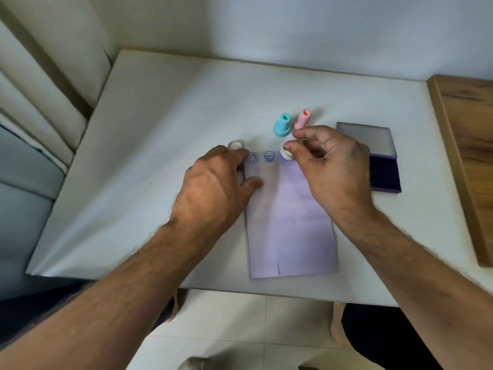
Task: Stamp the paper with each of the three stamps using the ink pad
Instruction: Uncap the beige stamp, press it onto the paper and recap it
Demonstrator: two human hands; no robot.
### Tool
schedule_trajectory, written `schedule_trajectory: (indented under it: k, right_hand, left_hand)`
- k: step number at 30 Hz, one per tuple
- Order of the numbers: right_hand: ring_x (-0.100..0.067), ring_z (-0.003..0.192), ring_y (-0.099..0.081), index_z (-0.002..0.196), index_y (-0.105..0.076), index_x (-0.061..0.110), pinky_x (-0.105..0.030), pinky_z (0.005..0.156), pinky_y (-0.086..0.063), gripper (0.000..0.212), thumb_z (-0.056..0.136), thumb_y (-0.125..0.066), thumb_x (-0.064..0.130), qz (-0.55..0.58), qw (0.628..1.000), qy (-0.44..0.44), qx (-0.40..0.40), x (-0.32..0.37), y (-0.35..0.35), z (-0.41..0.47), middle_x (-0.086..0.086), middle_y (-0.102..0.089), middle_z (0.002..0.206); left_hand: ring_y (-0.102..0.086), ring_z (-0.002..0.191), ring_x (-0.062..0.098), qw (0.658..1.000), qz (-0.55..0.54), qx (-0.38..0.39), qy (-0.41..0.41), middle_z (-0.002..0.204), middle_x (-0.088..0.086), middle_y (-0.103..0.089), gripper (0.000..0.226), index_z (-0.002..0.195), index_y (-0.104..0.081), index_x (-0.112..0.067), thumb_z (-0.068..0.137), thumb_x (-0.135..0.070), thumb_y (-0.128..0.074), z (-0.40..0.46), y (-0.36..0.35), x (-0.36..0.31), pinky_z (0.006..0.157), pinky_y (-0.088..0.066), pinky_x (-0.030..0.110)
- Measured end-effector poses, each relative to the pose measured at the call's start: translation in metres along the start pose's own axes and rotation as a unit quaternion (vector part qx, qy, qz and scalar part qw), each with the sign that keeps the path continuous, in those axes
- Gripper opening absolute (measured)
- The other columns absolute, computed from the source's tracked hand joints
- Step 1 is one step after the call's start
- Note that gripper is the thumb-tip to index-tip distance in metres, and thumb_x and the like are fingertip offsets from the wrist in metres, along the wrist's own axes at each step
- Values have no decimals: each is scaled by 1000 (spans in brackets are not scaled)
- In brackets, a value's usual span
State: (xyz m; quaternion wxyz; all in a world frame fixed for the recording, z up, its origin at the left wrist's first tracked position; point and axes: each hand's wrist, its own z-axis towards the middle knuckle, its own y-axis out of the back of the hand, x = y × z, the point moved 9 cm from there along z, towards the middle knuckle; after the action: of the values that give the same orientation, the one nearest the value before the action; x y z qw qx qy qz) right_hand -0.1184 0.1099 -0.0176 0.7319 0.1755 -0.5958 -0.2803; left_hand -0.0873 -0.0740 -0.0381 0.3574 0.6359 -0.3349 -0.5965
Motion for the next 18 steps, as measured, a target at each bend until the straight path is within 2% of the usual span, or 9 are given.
schedule_trajectory:
  k: [2,7,11,15,18]
  right_hand:
    - [-3,76,-70,105,-73,16,-22,78,-56,25,83,-75,28,-10,1000,8,1,3,0,-1,2,-77,90]
    - [-8,79,-71,107,-72,15,-25,80,-57,28,83,-75,29,-36,999,21,3,6,-3,-1,1,-77,92]
    - [-10,79,-71,105,-73,14,-27,81,-57,29,80,-77,29,-55,998,27,18,6,-8,-2,0,-77,91]
    - [-11,81,-71,101,-75,13,-26,82,-56,25,79,-79,25,-68,997,29,35,7,-12,1,-1,-77,91]
    - [-18,87,-72,99,-76,13,-33,85,-56,21,81,-77,23,-94,993,40,58,10,-16,2,-5,-77,97]
  left_hand:
    - [-61,89,21,1000,5,6,-3,102,-1,-63,44,121,-63,-25,81,-43,-69,0,-1,0,78,-46,29]
    - [-59,92,21,1000,7,12,-7,104,-1,-62,44,122,-62,-25,82,-42,-68,1,-3,-1,81,-45,30]
    - [-59,87,19,1000,7,14,2,98,-3,-62,40,117,-65,-25,81,-43,-69,1,-2,0,76,-45,28]
    - [-60,84,20,1000,-1,16,12,95,-2,-63,38,111,-67,-21,80,-43,-71,2,-2,2,77,-49,32]
    - [-60,86,20,1000,-3,21,17,96,-2,-64,39,112,-68,-21,79,-42,-72,4,-2,1,78,-49,32]
